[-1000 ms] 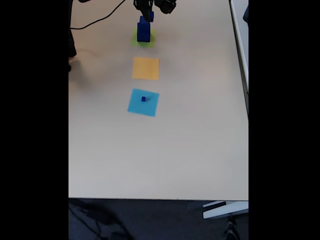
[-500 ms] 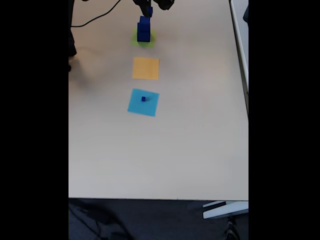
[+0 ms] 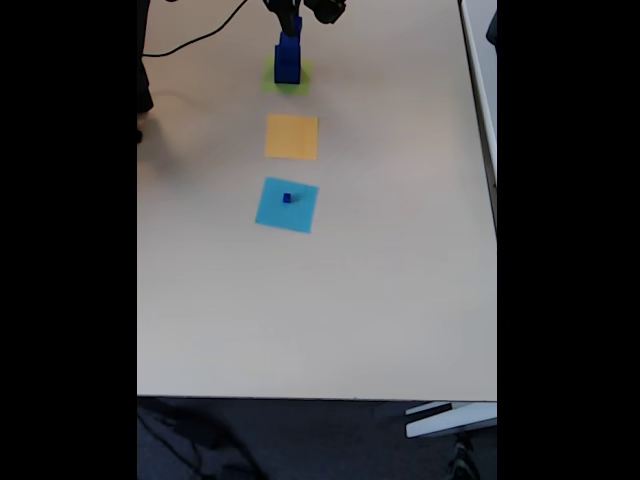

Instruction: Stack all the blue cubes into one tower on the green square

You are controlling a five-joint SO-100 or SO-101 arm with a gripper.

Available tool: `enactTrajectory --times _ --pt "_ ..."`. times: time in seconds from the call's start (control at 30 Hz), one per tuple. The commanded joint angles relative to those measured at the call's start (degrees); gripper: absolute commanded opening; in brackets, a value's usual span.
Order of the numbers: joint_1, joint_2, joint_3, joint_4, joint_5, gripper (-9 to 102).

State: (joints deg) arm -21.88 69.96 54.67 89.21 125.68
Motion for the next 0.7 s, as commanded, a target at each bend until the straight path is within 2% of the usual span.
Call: enactTrajectory --times 0.0,0.67 --pt "0.35 2.55 0.26 -1.49 -1.05 0" --pt "0.70 3.78 3.60 -3.69 -3.25 0"
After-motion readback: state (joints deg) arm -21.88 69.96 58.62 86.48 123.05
